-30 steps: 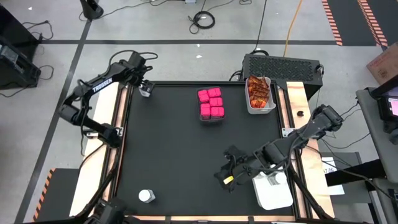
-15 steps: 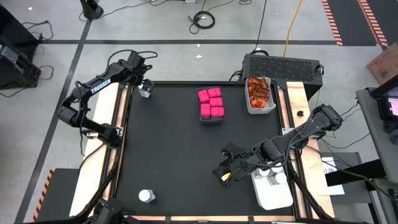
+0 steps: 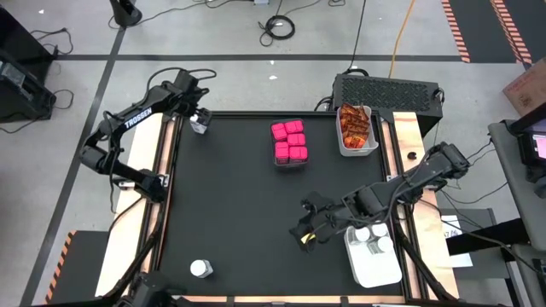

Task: Sort spices by type
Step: Put the white seasoning bottle into the bottom white bin

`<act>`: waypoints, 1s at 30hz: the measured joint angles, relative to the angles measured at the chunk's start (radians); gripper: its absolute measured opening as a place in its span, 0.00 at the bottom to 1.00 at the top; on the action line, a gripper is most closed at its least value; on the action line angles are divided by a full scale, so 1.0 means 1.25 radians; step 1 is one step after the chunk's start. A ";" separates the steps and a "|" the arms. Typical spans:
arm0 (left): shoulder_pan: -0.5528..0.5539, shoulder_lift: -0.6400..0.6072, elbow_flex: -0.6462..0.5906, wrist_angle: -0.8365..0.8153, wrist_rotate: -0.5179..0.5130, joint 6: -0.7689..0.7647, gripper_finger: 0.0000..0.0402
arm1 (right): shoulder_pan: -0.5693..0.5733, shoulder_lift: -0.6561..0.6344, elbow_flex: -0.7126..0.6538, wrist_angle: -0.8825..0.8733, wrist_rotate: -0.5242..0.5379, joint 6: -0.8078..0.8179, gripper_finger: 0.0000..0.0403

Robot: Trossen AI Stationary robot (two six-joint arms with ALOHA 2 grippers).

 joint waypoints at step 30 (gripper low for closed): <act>0.021 0.095 0.000 -0.008 -0.039 0.020 0.86 | -0.015 0.000 0.000 0.005 -0.041 -0.042 0.64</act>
